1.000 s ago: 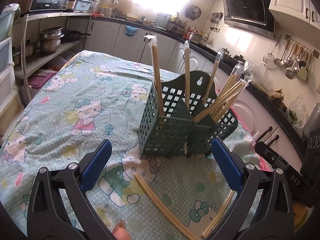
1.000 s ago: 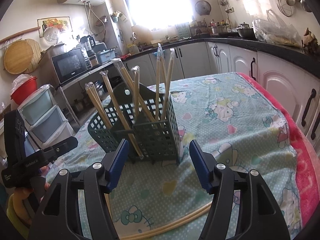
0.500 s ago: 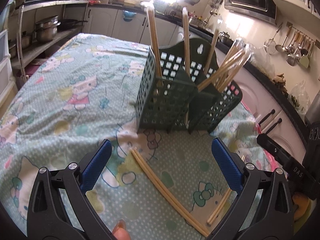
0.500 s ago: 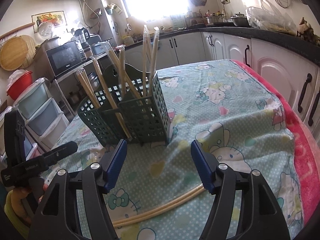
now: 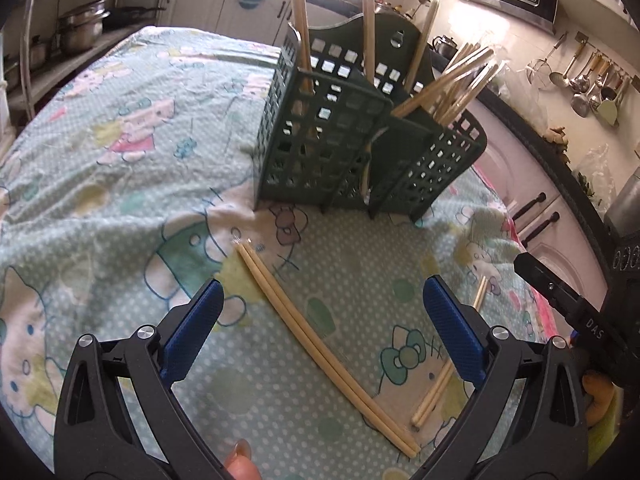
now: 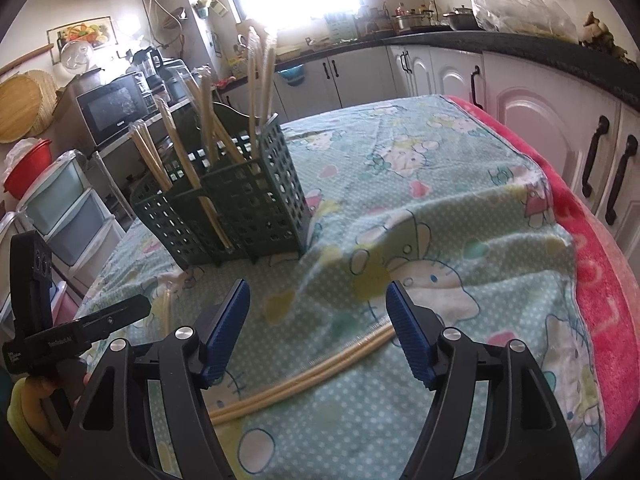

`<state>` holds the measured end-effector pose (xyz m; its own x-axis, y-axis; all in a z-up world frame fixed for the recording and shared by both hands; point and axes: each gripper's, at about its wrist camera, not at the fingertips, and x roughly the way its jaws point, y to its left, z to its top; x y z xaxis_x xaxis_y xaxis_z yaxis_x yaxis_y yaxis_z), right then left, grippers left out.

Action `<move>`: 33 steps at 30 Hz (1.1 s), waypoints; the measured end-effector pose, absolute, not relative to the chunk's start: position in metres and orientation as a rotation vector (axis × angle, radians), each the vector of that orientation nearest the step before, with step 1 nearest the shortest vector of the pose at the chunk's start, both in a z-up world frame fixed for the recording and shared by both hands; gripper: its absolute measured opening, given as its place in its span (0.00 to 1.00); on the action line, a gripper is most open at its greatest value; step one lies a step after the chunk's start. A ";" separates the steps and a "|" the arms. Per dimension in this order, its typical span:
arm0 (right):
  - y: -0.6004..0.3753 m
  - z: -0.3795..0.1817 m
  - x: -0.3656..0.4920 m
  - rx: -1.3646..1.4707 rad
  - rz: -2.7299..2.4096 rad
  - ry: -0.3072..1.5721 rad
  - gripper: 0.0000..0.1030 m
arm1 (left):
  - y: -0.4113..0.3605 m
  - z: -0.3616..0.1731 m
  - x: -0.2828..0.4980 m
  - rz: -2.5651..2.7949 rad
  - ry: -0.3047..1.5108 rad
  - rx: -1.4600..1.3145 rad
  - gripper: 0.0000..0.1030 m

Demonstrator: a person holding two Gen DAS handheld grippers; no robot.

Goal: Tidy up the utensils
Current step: 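Withdraw both open tools from the caddy toward the loose chopsticks on the cloth, then close the left tool on a chopstick while the right tool grasps another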

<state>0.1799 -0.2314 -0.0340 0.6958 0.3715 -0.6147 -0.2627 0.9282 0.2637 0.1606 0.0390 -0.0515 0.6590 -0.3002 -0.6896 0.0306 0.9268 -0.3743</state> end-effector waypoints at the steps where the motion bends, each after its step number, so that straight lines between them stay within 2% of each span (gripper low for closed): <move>1: -0.234 -0.036 0.180 0.166 0.351 0.726 0.66 | 0.038 -0.053 0.161 -0.200 0.840 -0.352 0.89; 24: -0.243 -0.077 0.202 0.273 0.316 0.914 0.66 | 0.045 -0.074 0.180 -0.223 0.919 -0.479 0.89; 29: -0.247 -0.080 0.210 0.315 0.314 0.921 0.61 | 0.051 -0.076 0.190 -0.202 0.926 -0.501 0.80; 33: -0.250 -0.080 0.215 0.342 0.310 0.923 0.56 | 0.054 -0.076 0.199 -0.191 0.933 -0.504 0.76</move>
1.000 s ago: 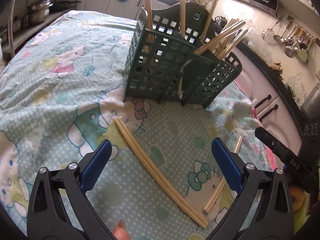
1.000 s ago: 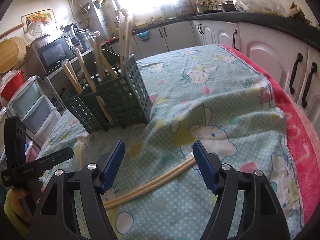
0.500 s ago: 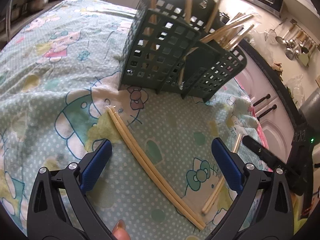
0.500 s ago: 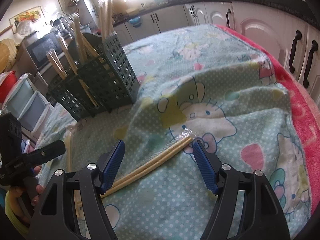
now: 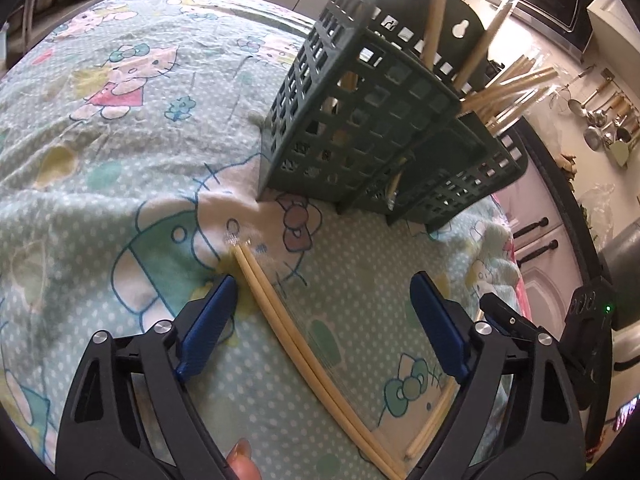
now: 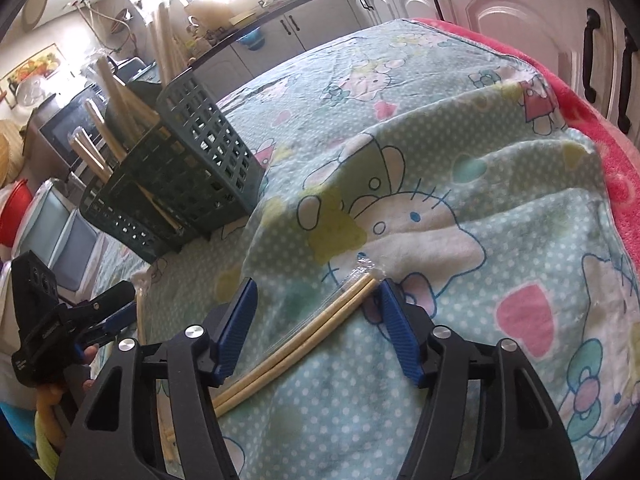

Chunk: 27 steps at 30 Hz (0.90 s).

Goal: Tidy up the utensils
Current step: 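Close the left tool on a chopstick while the right tool grasps another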

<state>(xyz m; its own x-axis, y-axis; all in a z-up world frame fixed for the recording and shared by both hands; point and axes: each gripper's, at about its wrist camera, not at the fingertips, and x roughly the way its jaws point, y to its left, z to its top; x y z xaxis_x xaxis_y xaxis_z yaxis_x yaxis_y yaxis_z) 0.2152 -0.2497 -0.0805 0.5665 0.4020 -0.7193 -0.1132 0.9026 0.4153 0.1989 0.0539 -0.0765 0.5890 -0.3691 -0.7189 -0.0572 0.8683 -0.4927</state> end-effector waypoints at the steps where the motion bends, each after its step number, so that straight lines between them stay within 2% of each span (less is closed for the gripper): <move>1: -0.250 -0.081 0.216 0.345 0.308 0.924 0.54 | 0.054 -0.077 0.201 -0.184 0.933 -0.502 0.74; 6: -0.253 -0.082 0.221 0.362 0.302 0.925 0.46 | 0.054 -0.076 0.207 -0.157 0.934 -0.470 0.67; 9: -0.253 -0.084 0.224 0.348 0.279 0.919 0.36 | 0.052 -0.076 0.210 -0.117 0.933 -0.418 0.53; 11: -0.253 -0.085 0.226 0.337 0.267 0.915 0.29 | 0.052 -0.076 0.211 -0.085 0.930 -0.379 0.38; 13: -0.253 -0.085 0.227 0.322 0.254 0.909 0.21 | 0.053 -0.077 0.214 -0.054 0.926 -0.348 0.27; 14: -0.253 -0.086 0.228 0.312 0.252 0.906 0.21 | 0.055 -0.076 0.215 -0.048 0.925 -0.346 0.22; 19: -0.255 -0.085 0.228 0.324 0.254 0.892 0.12 | 0.070 -0.078 0.216 -0.057 0.917 -0.417 0.14; 27: -0.254 -0.069 0.220 0.390 0.341 0.861 0.09 | 0.083 -0.070 0.200 -0.101 0.886 -0.494 0.06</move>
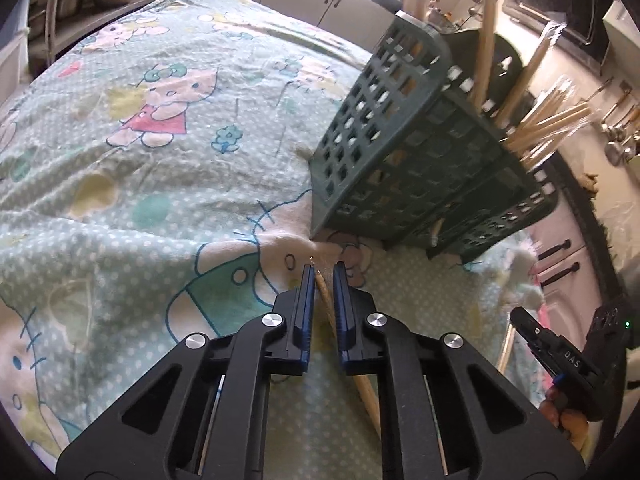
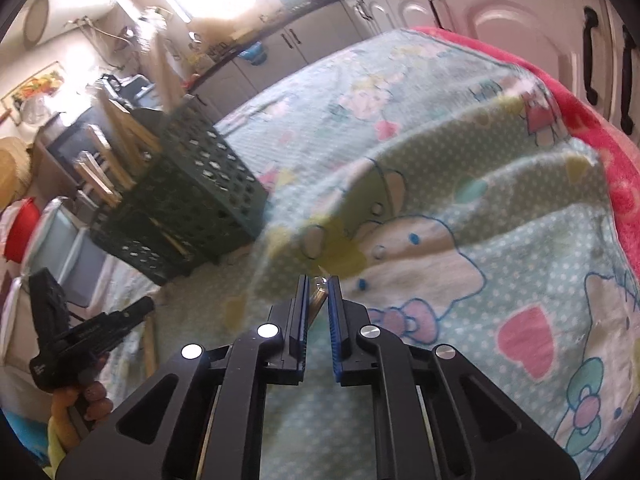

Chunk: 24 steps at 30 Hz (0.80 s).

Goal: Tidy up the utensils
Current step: 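Close the left tool on a chopstick while the right tool grasps another, then lift the left tool's chopstick over the caddy while the right tool carries its own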

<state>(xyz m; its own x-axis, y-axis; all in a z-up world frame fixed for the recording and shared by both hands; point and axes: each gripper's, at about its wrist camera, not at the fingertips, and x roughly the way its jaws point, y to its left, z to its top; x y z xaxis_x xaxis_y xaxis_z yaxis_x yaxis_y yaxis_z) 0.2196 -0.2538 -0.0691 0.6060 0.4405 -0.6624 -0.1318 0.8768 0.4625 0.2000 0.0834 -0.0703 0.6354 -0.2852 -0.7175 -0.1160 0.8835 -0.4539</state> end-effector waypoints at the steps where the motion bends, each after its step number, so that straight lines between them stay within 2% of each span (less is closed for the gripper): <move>1: -0.252 -0.063 0.217 0.392 0.359 0.845 0.08 | 0.083 -0.067 0.198 -0.108 0.878 -0.494 0.06; 9: -0.240 -0.019 0.202 0.440 0.532 0.728 0.05 | 0.072 -0.018 0.177 -0.191 0.763 -0.473 0.05; 24: -0.202 0.059 0.180 0.282 0.621 0.552 0.04 | 0.052 0.056 0.167 -0.268 0.602 -0.414 0.03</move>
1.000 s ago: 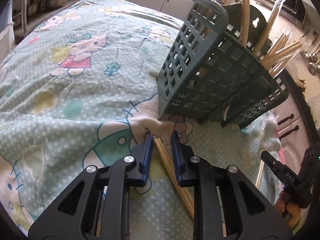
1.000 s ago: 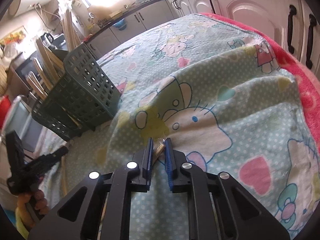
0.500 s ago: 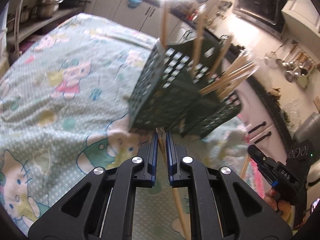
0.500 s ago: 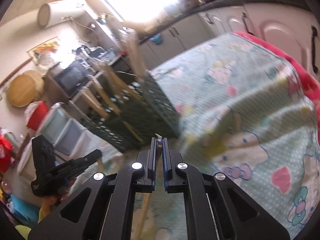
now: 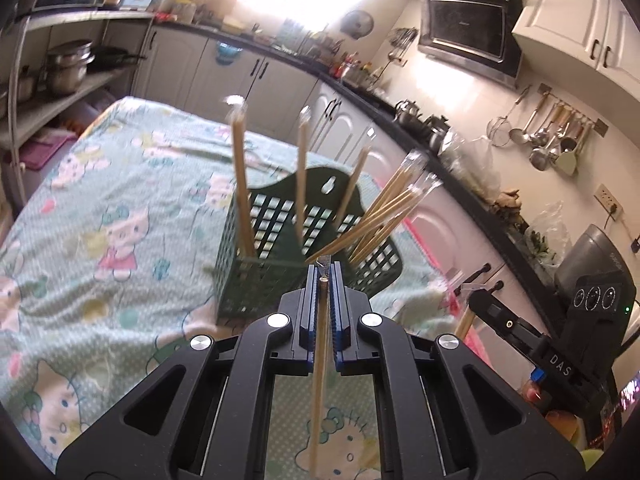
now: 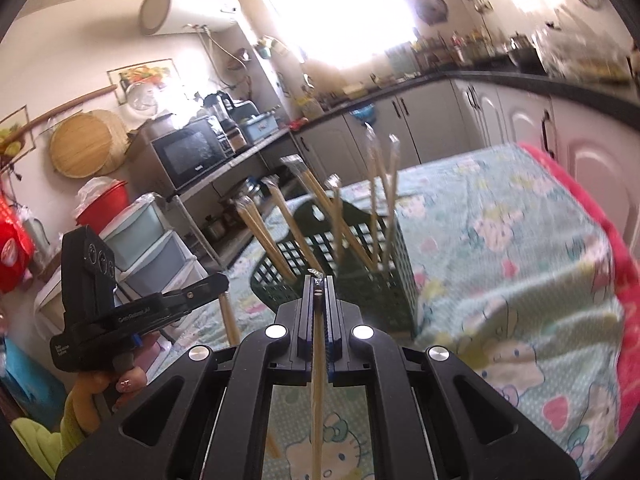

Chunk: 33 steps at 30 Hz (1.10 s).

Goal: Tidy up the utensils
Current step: 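Lift the left tool's chopstick over the caddy while the right tool carries its own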

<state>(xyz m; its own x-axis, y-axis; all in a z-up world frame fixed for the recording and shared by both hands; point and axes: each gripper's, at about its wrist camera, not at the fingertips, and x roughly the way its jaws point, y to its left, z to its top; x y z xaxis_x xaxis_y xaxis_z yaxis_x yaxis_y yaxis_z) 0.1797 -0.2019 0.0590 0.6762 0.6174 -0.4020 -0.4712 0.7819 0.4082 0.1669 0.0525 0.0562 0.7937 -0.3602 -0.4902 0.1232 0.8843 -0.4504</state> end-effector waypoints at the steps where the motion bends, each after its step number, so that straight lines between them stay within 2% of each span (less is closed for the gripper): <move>1: -0.201 0.062 0.179 0.280 0.624 0.542 0.04 | 0.053 0.058 0.166 -0.270 0.597 -0.412 0.03; 33: -0.212 0.163 0.202 0.246 0.523 0.229 0.04 | 0.051 0.165 0.178 -0.263 0.342 -0.323 0.03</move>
